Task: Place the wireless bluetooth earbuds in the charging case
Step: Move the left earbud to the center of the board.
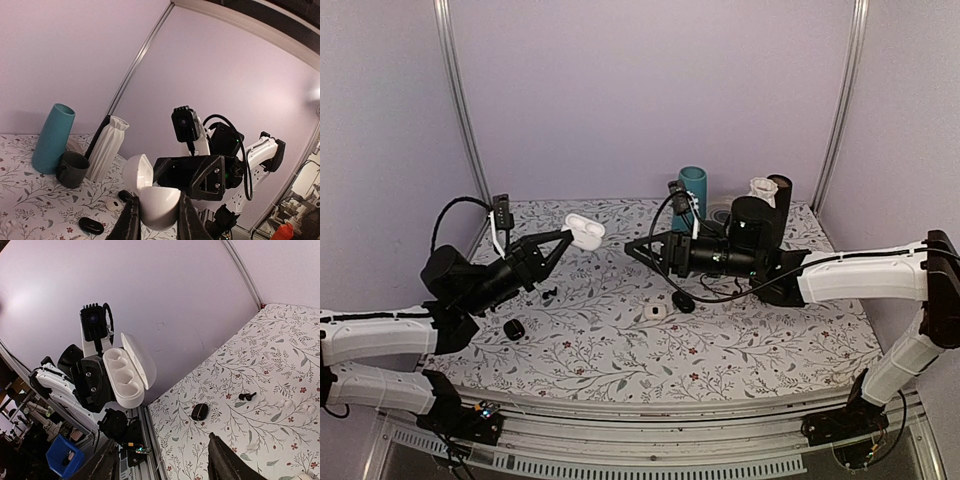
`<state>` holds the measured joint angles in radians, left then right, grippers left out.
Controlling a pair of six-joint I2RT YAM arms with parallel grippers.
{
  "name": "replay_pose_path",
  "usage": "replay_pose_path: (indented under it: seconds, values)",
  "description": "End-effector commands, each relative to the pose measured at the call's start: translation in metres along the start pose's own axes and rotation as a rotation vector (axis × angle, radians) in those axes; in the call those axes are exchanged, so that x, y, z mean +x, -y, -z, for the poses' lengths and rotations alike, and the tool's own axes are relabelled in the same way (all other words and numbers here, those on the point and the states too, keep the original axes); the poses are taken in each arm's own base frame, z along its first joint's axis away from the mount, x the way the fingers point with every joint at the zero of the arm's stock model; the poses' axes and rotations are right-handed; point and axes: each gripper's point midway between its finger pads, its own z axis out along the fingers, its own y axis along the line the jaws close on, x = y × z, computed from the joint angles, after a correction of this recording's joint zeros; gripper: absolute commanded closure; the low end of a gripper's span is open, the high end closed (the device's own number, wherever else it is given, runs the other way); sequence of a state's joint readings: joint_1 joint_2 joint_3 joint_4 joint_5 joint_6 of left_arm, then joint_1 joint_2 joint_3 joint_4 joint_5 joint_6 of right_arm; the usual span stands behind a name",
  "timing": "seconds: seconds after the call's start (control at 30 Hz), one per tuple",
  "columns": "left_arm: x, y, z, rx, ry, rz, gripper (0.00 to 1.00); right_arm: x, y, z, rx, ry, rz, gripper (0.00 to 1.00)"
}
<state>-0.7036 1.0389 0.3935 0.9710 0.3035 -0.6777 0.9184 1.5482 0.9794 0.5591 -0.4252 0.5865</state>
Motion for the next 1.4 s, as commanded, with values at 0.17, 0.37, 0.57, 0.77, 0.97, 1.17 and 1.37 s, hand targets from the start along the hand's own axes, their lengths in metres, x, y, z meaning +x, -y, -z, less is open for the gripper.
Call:
replay_pose_path:
  seconds: [0.17,0.37,0.57,0.77,0.97,1.17,1.37]
  values:
    - [-0.003,-0.052,0.010,-0.264,-0.007,-0.044,1.00,-0.002,0.028,-0.012,0.120,0.014,-0.034,0.40]
    - [0.000,-0.056,0.011,-0.272,-0.023,-0.044,1.00,0.007,0.035,-0.015,0.144,-0.028,-0.024,0.40]
    - [-0.006,-0.065,0.019,-0.355,-0.003,-0.039,1.00,0.021,0.081,-0.038,0.318,-0.115,-0.041,0.40]
    - [-0.019,-0.080,0.046,-0.511,0.039,-0.039,1.00,0.037,0.150,-0.059,0.526,-0.185,-0.002,0.42]
    - [-0.029,-0.071,0.061,-0.528,0.059,-0.051,1.00,0.056,0.201,-0.085,0.623,-0.247,0.052,0.46]
    - [-0.034,-0.062,0.065,-0.507,0.059,-0.058,1.00,0.071,0.244,-0.104,0.713,-0.284,0.096,0.52]
    - [-0.037,-0.056,0.064,-0.495,0.045,-0.078,1.00,0.096,0.284,-0.115,0.790,-0.319,0.109,0.56]
